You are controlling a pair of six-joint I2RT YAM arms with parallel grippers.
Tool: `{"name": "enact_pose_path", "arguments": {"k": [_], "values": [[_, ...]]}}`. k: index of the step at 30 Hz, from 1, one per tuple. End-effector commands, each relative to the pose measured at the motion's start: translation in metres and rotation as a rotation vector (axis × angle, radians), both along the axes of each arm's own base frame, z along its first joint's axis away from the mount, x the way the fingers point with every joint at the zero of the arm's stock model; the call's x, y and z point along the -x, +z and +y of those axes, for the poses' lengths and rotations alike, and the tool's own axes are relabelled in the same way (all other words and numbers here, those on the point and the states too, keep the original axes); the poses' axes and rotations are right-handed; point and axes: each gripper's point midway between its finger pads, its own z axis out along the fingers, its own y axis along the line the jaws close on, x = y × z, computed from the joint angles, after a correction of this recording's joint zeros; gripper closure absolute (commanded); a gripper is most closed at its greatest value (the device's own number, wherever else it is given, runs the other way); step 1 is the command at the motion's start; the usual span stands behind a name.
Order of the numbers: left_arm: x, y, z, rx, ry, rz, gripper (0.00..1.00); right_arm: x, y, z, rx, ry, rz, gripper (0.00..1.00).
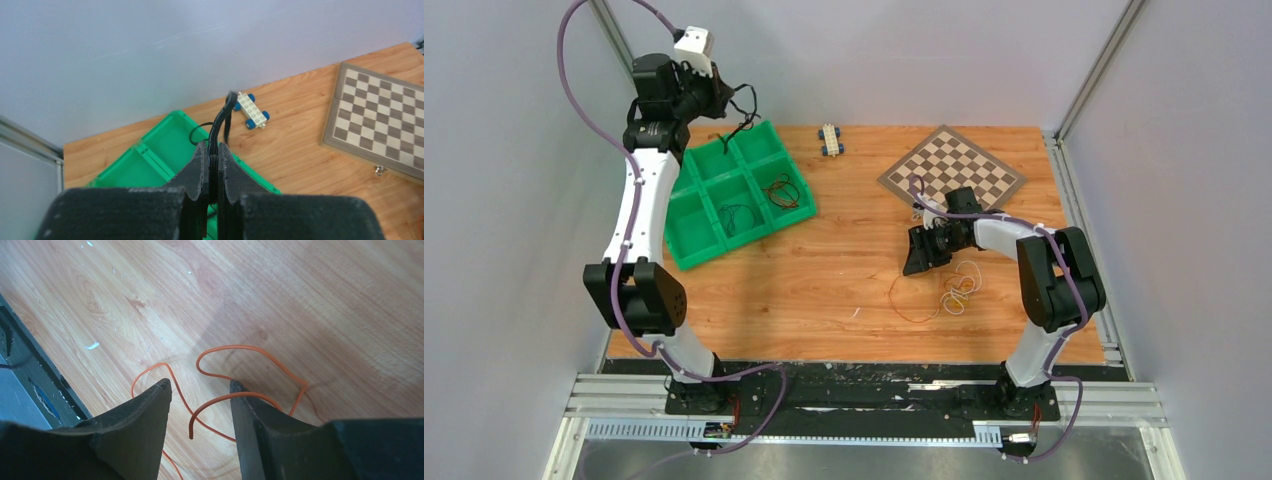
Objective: Untangle the cables
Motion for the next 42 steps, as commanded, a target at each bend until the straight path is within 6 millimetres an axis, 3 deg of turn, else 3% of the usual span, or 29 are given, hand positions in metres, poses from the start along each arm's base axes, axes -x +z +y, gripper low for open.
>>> {"name": "enact_pose_path", "arguments": {"k": [1, 7, 15, 20, 26, 35, 38, 42], "values": [[-0.016, 0.016, 0.017, 0.015, 0.047, -0.099, 1.00, -0.007, 0.001, 0.001, 0.002, 0.006, -0.011, 0.50], [-0.045, 0.009, 0.048, 0.053, 0.118, -0.117, 1.00, -0.006, 0.002, -0.002, 0.012, 0.007, -0.020, 0.50], [-0.075, -0.011, 0.048, 0.068, 0.068, -0.118, 1.00, -0.009, -0.001, -0.005, 0.018, -0.005, -0.006, 0.50], [-0.081, -0.012, 0.046, 0.077, 0.055, -0.140, 1.00, -0.010, -0.002, -0.006, 0.020, -0.011, 0.003, 0.49], [-0.087, -0.013, 0.062, 0.070, 0.103, -0.150, 1.00, -0.012, -0.004, -0.005, 0.022, -0.014, 0.010, 0.49], [-0.083, 0.038, 0.068, 0.106, 0.113, -0.267, 1.00, -0.017, -0.007, -0.003, 0.018, -0.019, 0.031, 0.49], [-0.085, 0.037, 0.066, 0.108, 0.103, -0.264, 1.00, -0.019, -0.007, -0.002, 0.017, -0.021, 0.034, 0.49], [-0.092, 0.017, 0.067, 0.096, 0.099, -0.230, 1.00, -0.020, -0.008, -0.001, 0.017, -0.022, 0.041, 0.49]]}}
